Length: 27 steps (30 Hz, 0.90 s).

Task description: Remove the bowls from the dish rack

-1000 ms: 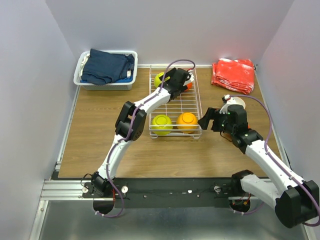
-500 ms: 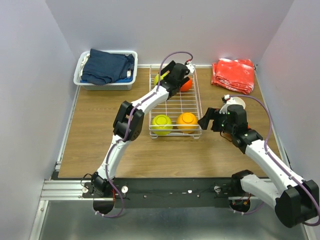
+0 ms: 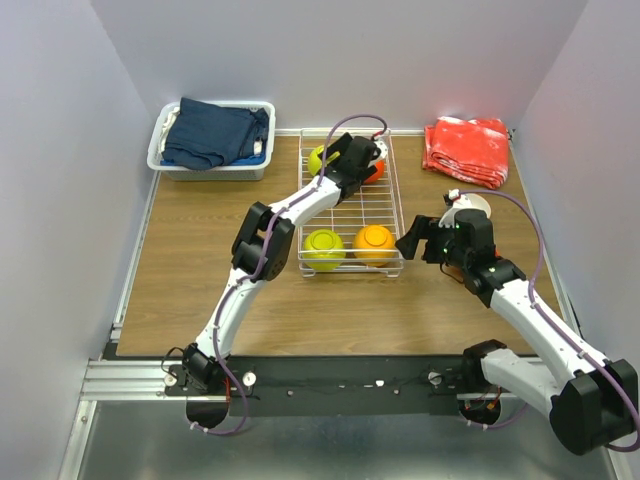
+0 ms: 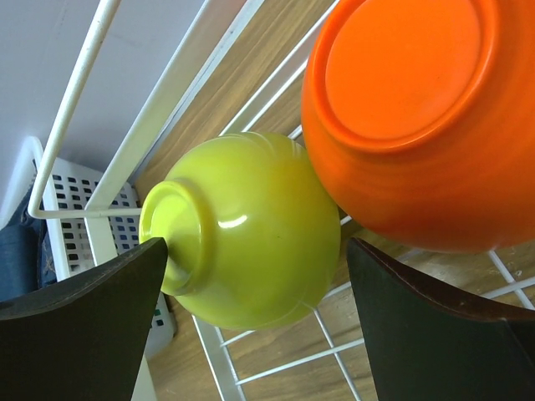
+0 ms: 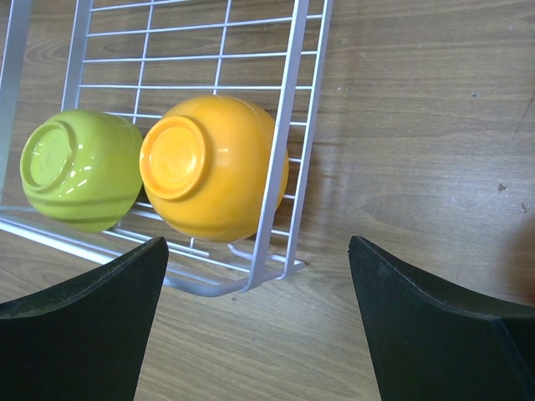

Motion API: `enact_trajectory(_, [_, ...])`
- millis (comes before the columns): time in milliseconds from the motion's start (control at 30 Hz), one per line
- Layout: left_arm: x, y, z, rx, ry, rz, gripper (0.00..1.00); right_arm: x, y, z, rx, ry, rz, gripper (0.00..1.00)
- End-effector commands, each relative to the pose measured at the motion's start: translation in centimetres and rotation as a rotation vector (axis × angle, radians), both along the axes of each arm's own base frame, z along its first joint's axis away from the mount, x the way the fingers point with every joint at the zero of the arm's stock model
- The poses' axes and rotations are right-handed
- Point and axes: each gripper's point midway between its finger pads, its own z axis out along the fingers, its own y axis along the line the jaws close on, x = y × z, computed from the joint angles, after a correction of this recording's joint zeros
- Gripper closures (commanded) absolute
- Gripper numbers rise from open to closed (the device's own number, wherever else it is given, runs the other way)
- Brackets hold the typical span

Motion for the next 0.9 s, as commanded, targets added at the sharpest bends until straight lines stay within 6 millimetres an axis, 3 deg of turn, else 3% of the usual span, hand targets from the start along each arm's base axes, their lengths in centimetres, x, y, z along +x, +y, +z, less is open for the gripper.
enact_trajectory(0, [0.0, 0.8, -1.9, 0.044, 0.039, 0.024, 0.04, -0.1, 0.3, -0.1, 0.008, 0.004, 0.007, 0.03])
enact_trajectory(233, [0.3, 2.6, -3.6, 0.164, 0.032, 0.096, 0.01, -0.1, 0.2, -0.1, 0.009, 0.005, 0.005, 0.03])
enact_trajectory(400, [0.3, 3.5, -3.4, 0.206, 0.021, 0.123, 0.02, 0.0, 0.3, -0.3, 0.010, 0.005, 0.004, 0.03])
enact_trajectory(633, [0.1, 3.3, -0.7, 0.169, -0.018, 0.120, 0.18, 0.0, 0.2, -0.1, 0.009, 0.000, 0.004, 0.03])
enact_trajectory(867, [-0.5, 3.0, 3.4, 0.106, -0.061, 0.105, 0.38, 0.0, 0.2, 0.6, 0.012, -0.017, 0.004, 0.03])
